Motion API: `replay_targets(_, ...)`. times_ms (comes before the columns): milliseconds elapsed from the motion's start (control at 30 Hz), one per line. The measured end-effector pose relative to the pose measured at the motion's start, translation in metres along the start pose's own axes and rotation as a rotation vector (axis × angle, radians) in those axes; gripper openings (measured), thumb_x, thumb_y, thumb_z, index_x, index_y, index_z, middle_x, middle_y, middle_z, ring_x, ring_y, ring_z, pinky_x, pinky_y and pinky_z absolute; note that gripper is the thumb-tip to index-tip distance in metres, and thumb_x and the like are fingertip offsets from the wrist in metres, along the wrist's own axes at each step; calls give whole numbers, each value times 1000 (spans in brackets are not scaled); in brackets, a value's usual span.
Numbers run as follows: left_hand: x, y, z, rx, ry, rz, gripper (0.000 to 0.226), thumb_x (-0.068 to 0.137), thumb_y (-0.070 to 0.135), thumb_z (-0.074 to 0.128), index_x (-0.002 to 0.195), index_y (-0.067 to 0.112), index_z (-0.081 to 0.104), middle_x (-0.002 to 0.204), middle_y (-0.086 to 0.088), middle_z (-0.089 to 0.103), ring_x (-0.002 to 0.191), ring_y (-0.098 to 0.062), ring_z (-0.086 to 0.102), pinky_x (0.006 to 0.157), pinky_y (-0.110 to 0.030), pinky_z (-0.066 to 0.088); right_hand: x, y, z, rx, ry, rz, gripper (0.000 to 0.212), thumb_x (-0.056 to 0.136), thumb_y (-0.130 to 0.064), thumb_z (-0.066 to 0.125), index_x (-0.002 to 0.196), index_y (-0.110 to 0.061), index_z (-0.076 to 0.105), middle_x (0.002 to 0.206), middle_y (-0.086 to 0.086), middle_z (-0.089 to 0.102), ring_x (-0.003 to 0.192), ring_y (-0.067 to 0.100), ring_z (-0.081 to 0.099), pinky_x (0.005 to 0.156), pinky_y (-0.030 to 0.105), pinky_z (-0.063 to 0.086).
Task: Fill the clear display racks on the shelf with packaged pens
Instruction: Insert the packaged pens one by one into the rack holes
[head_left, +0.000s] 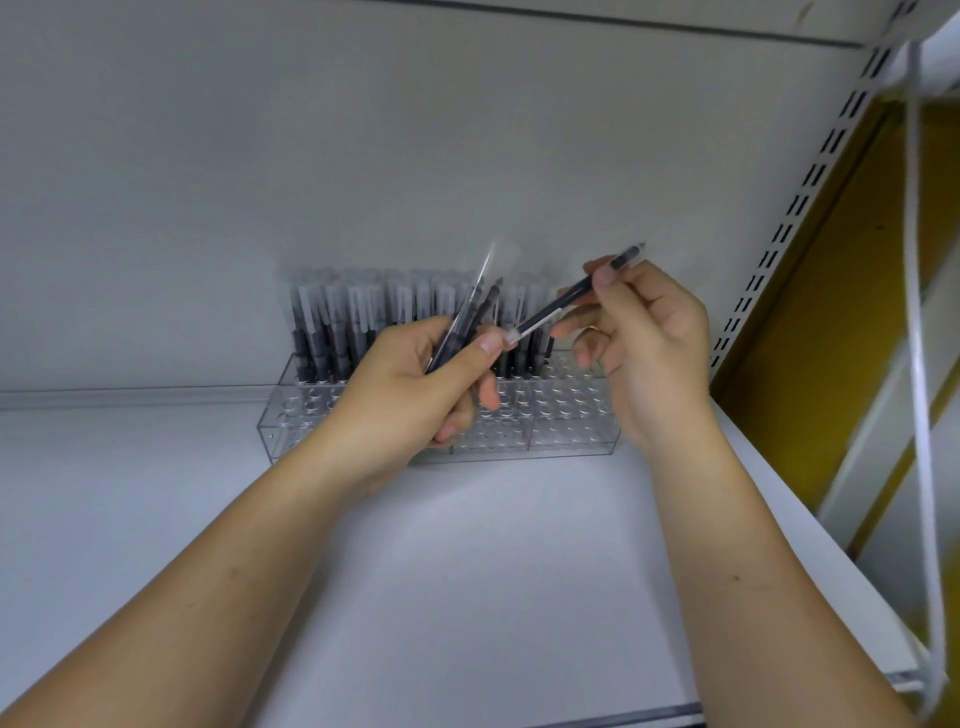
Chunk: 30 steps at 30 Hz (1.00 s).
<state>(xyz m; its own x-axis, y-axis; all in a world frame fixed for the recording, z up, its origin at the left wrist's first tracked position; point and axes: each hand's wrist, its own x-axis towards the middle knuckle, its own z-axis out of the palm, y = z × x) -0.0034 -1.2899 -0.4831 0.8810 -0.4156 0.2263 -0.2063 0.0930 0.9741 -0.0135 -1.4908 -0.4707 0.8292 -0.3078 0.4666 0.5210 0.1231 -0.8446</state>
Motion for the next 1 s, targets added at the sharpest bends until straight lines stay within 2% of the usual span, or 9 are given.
replay_targets(167, 0, -2, -2, -11, 8, -34, 21, 104, 28, 60, 99, 10, 71, 55, -3, 34, 45, -15, 24, 48, -23, 21, 5, 1, -7, -76, 116, -81, 10, 106, -9, 52, 101, -9, 61, 81, 4, 71, 67, 26, 71, 50, 29, 46)
replay_targets(300, -2, 2, -2, -55, -14, -62, 27, 100, 35, 61, 101, 8, 66, 64, -6, 19, 51, -15, 16, 48, -24, 17, 8, 11, -14, -438, 195, -187, 10, 106, -15, 54, 98, -18, 58, 81, -5, 68, 71, 18, 72, 62, 30, 52)
replay_targets(400, -2, 3, -2, -91, -26, -57, 38, 98, 42, 58, 109, 6, 64, 72, -10, 15, 52, -15, 15, 50, -26, 14, 8, 20, -16, -578, 158, -180, 5, 105, -19, 56, 102, -19, 59, 84, -6, 68, 75, 13, 71, 71, 28, 55)
replay_targets(533, 0, 3, -3, -158, -34, -76, 32, 111, 30, 44, 113, 4, 62, 66, -3, 26, 47, -12, 17, 49, -24, 13, 10, 28, -17, -662, 86, -155, 3, 105, -22, 56, 104, -22, 60, 86, -8, 67, 80, 17, 71, 72, 24, 54)
replay_targets(633, 1, 4, -3, -215, -64, -98, 27, 111, 21, 39, 112, 3, 60, 65, -2, 32, 46, -12, 19, 49, -23, 12, 10, 33, -18, -723, 30, -138, 6, 104, -23, 57, 104, -18, 60, 88, -7, 67, 83, 21, 69, 78, 38, 59)
replay_targets(700, 1, 5, -3, -232, -66, -109, 26, 110, 16, 37, 113, 2, 59, 66, -3, 33, 46, -12, 19, 48, -23, 13, 10, 35, -19, -752, 5, -131, 6, 103, -23, 59, 103, -18, 61, 89, -6, 66, 84, 20, 69, 79, 41, 59)
replay_targets(800, 1, 5, -3, -235, -57, -109, 28, 110, 12, 34, 114, 1, 59, 68, -4, 35, 46, -13, 20, 47, -24, 13, 10, 36, -19, -807, -10, -145, 6, 103, -22, 61, 101, -16, 61, 85, -10, 64, 78, 4, 63, 73, 27, 55)
replay_targets(867, 1, 5, -2, -236, -56, -108, 29, 110, 11, 33, 113, 1, 60, 68, -5, 37, 46, -13, 20, 47, -24, 13, 9, 36, -19, -864, -28, -142, 7, 102, -22, 62, 98, -16, 63, 81, -13, 63, 74, 2, 59, 67, 18, 48)
replay_targets(1000, 2, 4, -2, -225, -54, -107, 30, 109, 9, 31, 113, 2, 60, 68, -5, 39, 47, -14, 22, 47, -27, 13, 9, 39, -22, -967, -70, -67, 7, 97, -22, 67, 93, -16, 67, 78, -12, 66, 73, 7, 61, 70, 29, 51)
